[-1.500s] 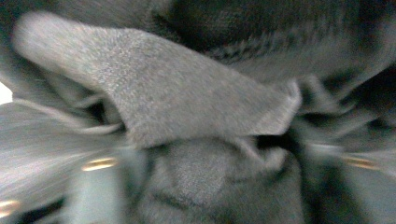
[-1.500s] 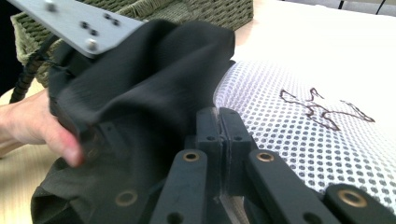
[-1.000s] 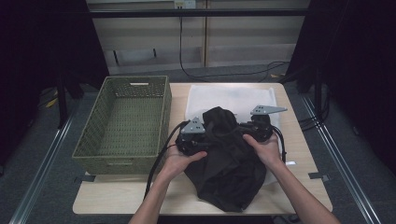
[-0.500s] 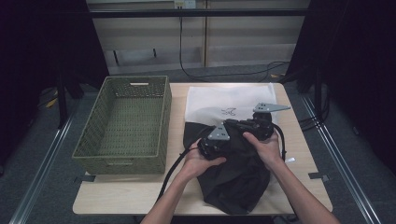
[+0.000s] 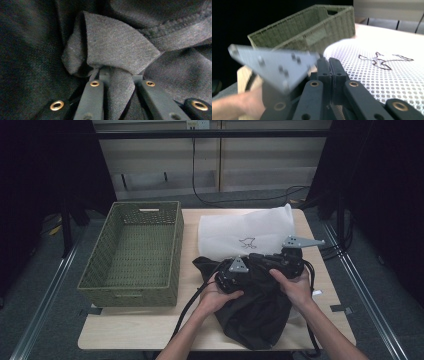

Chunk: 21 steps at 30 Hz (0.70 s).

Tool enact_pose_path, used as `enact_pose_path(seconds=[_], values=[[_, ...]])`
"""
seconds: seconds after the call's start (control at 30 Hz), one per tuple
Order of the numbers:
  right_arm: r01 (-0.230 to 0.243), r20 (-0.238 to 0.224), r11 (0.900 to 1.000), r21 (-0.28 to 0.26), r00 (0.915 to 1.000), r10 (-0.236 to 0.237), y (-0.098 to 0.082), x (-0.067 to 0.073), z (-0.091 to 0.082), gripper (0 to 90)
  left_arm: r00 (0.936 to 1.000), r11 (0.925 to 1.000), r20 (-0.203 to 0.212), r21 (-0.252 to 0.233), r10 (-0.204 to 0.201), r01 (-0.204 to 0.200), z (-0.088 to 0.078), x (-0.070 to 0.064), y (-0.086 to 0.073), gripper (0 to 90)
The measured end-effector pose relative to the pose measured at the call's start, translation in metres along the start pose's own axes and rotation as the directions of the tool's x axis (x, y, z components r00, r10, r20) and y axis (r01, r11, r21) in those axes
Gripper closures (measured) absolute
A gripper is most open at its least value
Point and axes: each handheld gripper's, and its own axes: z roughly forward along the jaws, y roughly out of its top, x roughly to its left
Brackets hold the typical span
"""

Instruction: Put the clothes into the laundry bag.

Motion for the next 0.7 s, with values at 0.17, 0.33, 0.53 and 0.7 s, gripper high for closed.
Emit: enact_pose_path(seconds=[0.17,0.33,0.53,0.7], values=[[0.015,0.005,0.999,0.051,0.9999,-0.015,-0.014,0.005,-0.004,88.7,0.9948,0.9987,-0.094,-0.038,-0.038,0.035,-0.009,0.004,0.006,80.4],[0.014,-0.005,0.999,0.031,0.9999,-0.014,-0.014,0.014,-0.007,88.7,0.9801,0.9823,-0.143,-0.146,-0.138,0.117,-0.023,0.013,0.013,81.0],[0.016,-0.005,1.0,-0.001,0.9999,-0.016,-0.009,0.022,-0.009,88.7,0.9521,0.9769,-0.252,-0.167,-0.173,0.134,-0.019,0.02,0.015,80.3],[-0.011,0.033,0.997,0.078,0.9994,0.008,-0.036,0.005,0.004,88.7,0.9623,0.9804,-0.203,-0.116,-0.181,0.159,0.0,0.028,-0.004,65.2]])
